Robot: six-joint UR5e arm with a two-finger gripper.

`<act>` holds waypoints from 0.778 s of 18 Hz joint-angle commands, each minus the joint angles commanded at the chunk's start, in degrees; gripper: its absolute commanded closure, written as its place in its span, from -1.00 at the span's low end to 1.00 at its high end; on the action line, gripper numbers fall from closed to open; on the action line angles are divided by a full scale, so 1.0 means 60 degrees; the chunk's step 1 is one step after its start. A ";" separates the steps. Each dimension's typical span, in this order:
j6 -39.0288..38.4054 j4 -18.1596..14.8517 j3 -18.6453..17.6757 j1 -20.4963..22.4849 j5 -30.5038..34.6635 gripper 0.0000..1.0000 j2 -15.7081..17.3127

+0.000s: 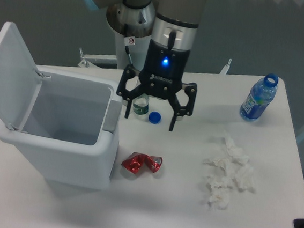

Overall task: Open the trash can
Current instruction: 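Push the lid edge down to flip the lid open, then lift gripper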

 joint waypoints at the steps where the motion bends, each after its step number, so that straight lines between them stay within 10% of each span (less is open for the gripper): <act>1: 0.0307 -0.0015 -0.0015 0.0074 0.0015 -1.00 0.0000; 14: 0.5934 0.0029 -0.0029 0.0148 0.2739 -1.00 -0.0454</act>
